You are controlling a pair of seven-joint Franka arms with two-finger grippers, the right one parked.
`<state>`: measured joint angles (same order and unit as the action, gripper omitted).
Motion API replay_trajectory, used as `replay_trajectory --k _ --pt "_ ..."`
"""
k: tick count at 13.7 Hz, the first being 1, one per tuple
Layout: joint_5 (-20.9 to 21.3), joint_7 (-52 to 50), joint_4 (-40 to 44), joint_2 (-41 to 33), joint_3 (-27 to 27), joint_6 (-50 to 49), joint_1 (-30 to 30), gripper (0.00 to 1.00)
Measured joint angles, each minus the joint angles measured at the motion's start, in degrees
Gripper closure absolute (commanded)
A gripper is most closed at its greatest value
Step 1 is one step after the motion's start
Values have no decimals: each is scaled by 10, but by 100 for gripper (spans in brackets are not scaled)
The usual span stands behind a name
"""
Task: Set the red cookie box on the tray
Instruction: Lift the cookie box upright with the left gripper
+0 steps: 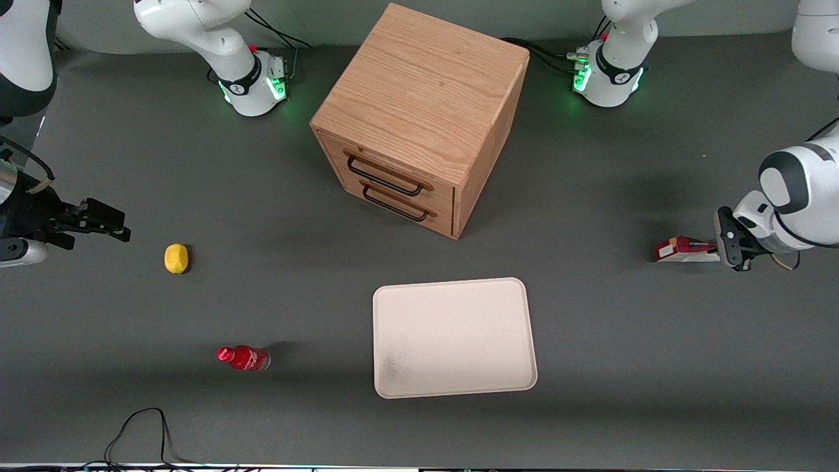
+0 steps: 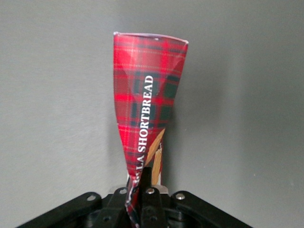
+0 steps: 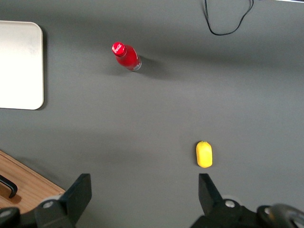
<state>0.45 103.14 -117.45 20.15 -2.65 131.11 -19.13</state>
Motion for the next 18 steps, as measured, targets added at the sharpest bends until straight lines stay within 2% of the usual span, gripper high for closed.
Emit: replay_trajectory --k 6,11,15,18 --pt "-1 -40 166 -25 -7 -180 5 100" --pt "0 -94 301 -26 -8 -319 40 100" --pt "0 -147 365 -26 -8 -360 51 100" --pt "-1 -278 370 -25 -10 -361 60 100"
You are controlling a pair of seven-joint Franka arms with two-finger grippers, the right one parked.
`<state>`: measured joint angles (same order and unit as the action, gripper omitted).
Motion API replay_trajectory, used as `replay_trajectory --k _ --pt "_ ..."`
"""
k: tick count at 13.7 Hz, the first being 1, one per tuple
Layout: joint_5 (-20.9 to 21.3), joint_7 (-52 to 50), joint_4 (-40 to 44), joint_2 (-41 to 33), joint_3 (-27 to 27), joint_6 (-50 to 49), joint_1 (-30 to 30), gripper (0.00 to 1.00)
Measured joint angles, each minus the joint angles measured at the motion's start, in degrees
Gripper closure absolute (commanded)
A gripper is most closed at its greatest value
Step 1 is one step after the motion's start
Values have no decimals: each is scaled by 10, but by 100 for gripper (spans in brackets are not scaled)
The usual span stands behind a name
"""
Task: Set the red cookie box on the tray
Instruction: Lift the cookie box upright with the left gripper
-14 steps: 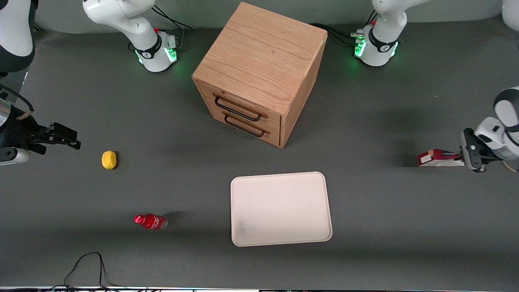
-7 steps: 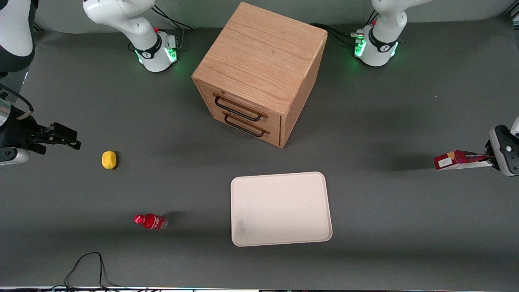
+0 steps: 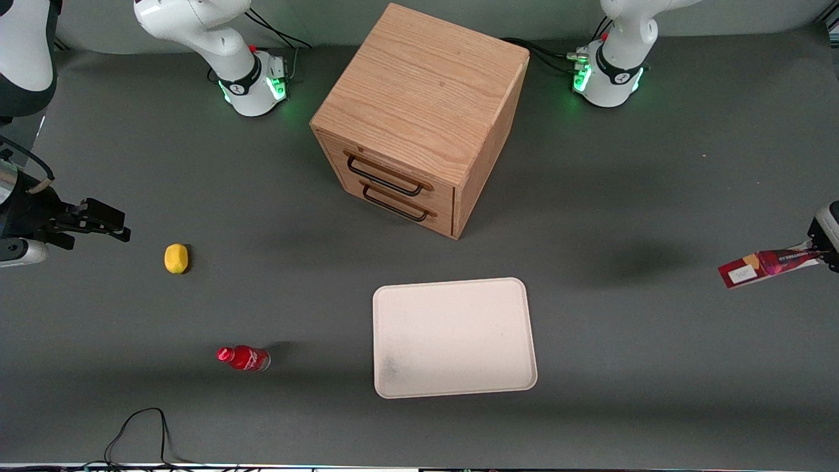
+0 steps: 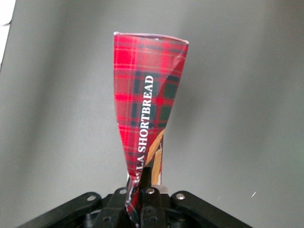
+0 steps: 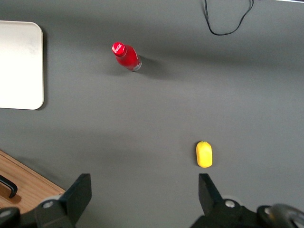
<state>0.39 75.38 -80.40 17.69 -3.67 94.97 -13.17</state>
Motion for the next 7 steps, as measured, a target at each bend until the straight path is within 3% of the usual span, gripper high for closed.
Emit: replay_trajectory --k 7 --pt "-1 -357 38 2 -23 -35 39 100"
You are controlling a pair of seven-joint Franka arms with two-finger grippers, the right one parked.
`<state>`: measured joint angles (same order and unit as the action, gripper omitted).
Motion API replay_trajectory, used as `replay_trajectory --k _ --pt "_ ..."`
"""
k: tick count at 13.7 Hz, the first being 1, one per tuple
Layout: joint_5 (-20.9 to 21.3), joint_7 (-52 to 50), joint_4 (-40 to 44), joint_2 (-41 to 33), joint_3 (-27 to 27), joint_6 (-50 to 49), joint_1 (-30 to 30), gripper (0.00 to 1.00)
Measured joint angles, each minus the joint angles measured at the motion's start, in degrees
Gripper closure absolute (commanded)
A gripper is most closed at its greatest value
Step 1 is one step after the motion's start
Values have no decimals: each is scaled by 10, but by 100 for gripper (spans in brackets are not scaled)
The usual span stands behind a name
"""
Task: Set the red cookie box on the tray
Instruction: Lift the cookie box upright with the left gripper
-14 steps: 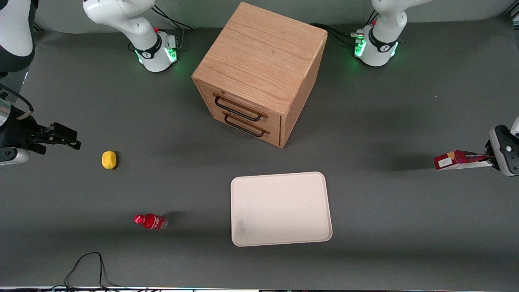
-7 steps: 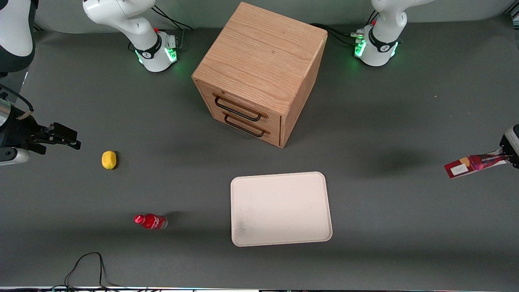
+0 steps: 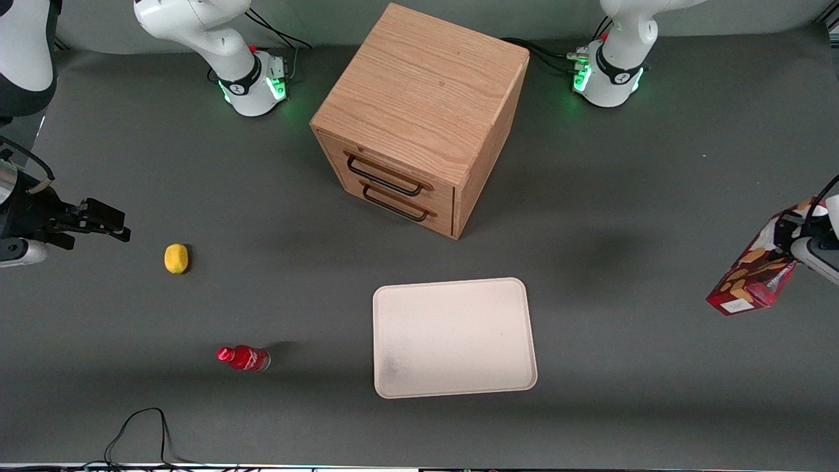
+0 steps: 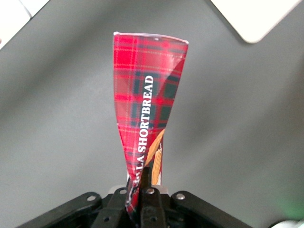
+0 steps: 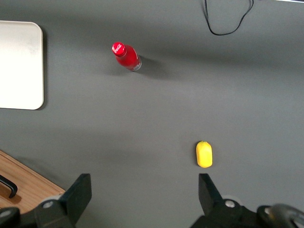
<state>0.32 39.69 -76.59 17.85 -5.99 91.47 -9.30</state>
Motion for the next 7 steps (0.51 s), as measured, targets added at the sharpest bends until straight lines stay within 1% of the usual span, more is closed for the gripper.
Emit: replay_trajectory --k 5,7 --pt "-3 -294 39 8 -3 -48 61 100" --pt "-24 -394 70 30 -10 -64 85 100"
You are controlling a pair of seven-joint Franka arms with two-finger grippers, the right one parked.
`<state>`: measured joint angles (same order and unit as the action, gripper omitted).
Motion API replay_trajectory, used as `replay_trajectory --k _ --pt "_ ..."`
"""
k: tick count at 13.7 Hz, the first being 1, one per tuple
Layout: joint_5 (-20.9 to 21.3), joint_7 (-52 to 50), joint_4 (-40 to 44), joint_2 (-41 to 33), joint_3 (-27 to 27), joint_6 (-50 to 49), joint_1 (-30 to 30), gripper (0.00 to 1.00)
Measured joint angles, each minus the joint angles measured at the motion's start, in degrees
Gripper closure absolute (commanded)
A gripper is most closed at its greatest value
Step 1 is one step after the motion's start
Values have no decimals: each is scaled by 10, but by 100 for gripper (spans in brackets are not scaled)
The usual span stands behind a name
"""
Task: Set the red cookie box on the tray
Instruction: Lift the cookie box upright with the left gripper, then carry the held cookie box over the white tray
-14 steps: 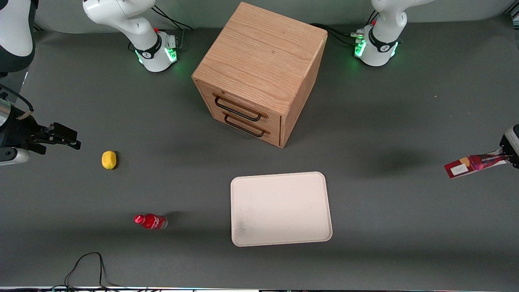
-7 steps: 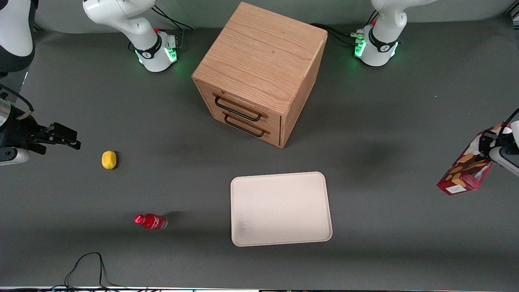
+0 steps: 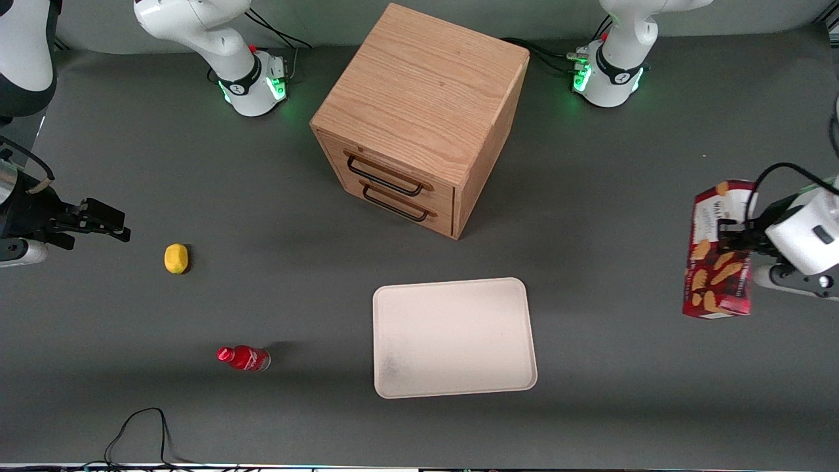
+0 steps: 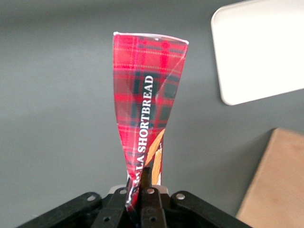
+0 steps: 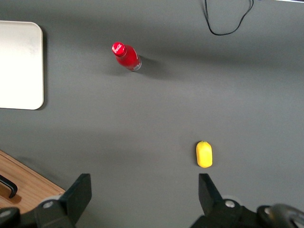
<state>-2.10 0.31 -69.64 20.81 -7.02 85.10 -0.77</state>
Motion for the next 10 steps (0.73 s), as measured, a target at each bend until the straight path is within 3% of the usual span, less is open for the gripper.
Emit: replay_trajectory --k 5,10 --pt "-13 -105 96 109 -32 14 42 100" --pt "-2 -157 147 219 -29 127 118 100"
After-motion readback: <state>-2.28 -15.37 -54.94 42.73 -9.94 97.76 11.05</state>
